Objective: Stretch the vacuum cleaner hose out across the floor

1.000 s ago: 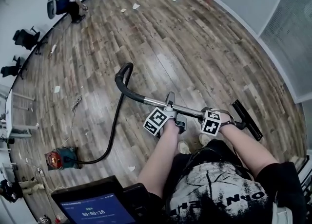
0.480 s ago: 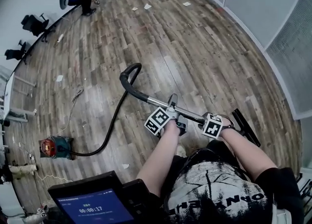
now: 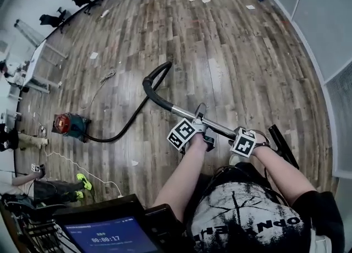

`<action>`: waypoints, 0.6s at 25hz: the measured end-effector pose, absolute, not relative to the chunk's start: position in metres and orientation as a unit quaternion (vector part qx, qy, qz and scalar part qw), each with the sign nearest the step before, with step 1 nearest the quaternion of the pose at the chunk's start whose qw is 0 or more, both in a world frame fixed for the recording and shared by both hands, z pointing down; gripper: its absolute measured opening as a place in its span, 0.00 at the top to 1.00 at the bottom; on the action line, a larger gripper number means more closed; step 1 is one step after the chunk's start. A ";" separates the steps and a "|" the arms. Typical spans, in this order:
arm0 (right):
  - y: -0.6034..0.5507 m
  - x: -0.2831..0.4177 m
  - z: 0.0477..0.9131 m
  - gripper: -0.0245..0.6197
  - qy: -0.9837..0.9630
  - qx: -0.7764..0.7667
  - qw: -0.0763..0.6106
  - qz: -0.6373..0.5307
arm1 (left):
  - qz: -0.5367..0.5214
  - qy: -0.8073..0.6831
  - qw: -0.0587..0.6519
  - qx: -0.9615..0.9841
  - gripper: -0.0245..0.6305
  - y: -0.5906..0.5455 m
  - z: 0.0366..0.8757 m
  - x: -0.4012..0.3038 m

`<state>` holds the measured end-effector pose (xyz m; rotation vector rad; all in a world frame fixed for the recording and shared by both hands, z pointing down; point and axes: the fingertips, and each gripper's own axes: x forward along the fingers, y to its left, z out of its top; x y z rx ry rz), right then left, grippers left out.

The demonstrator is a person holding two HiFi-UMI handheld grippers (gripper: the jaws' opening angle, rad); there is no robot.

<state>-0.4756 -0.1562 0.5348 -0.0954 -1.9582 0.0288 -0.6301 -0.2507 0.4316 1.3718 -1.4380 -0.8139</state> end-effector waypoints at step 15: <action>-0.092 -0.431 0.533 0.84 -0.842 -0.103 0.529 0.008 | -0.348 -0.646 0.442 0.516 0.89 -0.177 0.421 -0.591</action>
